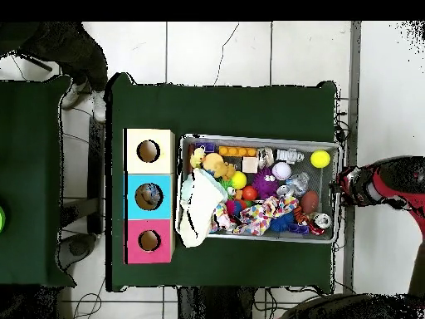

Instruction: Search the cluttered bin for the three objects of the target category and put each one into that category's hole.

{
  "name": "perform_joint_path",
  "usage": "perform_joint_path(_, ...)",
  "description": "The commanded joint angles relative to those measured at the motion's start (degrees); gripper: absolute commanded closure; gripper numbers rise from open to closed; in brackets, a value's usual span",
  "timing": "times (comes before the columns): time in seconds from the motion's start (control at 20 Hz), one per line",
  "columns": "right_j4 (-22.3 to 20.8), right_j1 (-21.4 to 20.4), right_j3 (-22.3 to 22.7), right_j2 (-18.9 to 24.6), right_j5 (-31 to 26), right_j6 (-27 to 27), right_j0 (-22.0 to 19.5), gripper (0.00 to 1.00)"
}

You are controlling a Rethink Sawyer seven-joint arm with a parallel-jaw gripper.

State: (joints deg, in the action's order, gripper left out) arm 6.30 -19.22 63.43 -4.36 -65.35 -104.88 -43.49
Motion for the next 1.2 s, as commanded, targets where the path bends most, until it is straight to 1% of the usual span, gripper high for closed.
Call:
perform_joint_path(0.05,3.48,2.15,9.48,6.32,3.75,-5.25,0.11,1.00)
perform_joint_path(0.65,6.58,3.29,12.11,7.30,7.23,-5.14,-0.14,1.00)
perform_joint_path(0.85,6.60,5.05,10.08,7.91,7.44,-4.16,-0.28,1.00)
perform_joint_path(1.0,5.23,7.52,5.29,8.24,7.18,-2.01,-0.37,1.00)
perform_joint_path(1.2,5.19,8.32,4.39,8.72,8.15,-1.41,-0.81,1.00)
